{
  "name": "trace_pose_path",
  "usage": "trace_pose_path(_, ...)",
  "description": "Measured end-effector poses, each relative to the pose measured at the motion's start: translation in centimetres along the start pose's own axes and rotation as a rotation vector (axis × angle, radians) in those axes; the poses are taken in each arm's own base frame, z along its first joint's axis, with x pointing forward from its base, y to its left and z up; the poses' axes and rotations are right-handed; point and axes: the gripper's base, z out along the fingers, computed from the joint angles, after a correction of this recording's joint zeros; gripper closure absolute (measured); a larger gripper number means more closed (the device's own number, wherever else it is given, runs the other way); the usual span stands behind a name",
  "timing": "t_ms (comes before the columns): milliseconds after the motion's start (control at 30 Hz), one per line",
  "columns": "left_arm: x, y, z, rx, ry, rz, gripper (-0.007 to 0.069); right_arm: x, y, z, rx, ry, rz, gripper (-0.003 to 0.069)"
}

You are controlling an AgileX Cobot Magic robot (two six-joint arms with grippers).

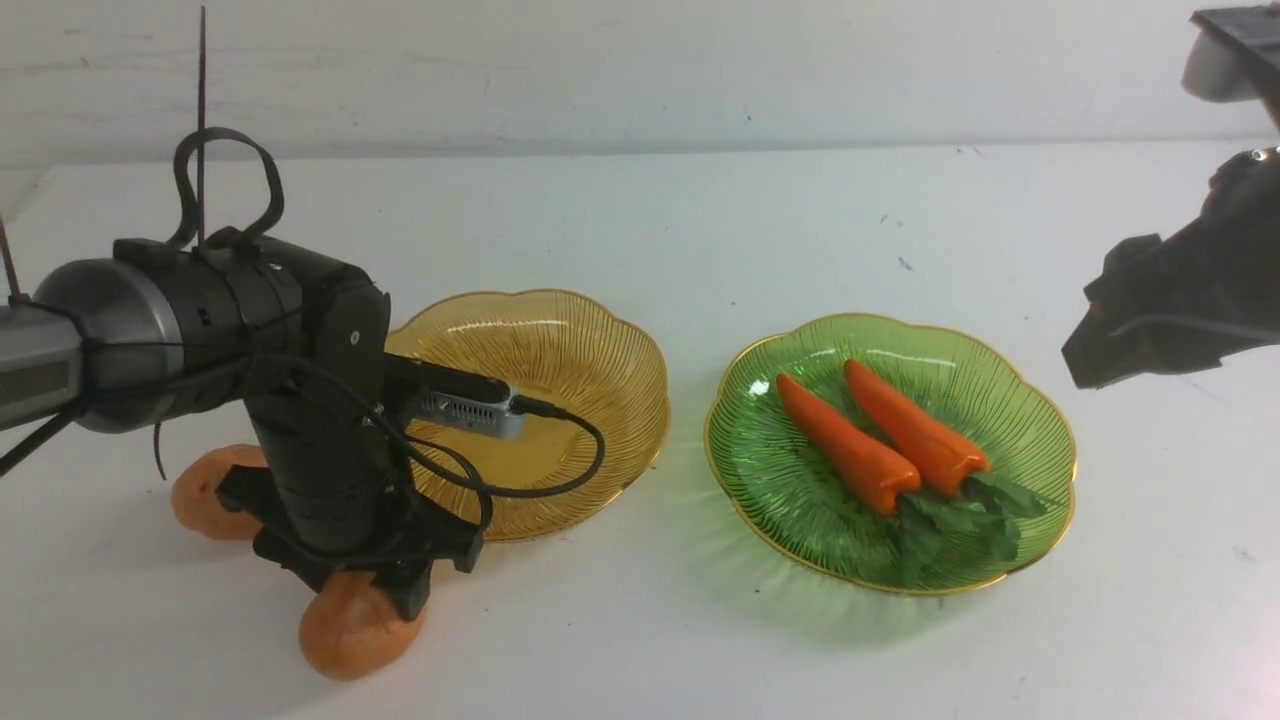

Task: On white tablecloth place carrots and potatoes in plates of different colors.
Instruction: 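Put the potatoes from the left side into the left plate with the left gripper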

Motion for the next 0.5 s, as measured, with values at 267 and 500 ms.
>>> trace_pose_path(267,1.0,0.6,-9.2,0.004,-0.103,0.011,0.0244,0.0,0.0,0.0,0.000,0.000,0.000,0.0237)
trace_pose_path(500,-1.9,0.3,-15.2,0.056,-0.409,0.016,0.0244,0.0,0.0,0.0,-0.004,0.000,0.002,0.0237)
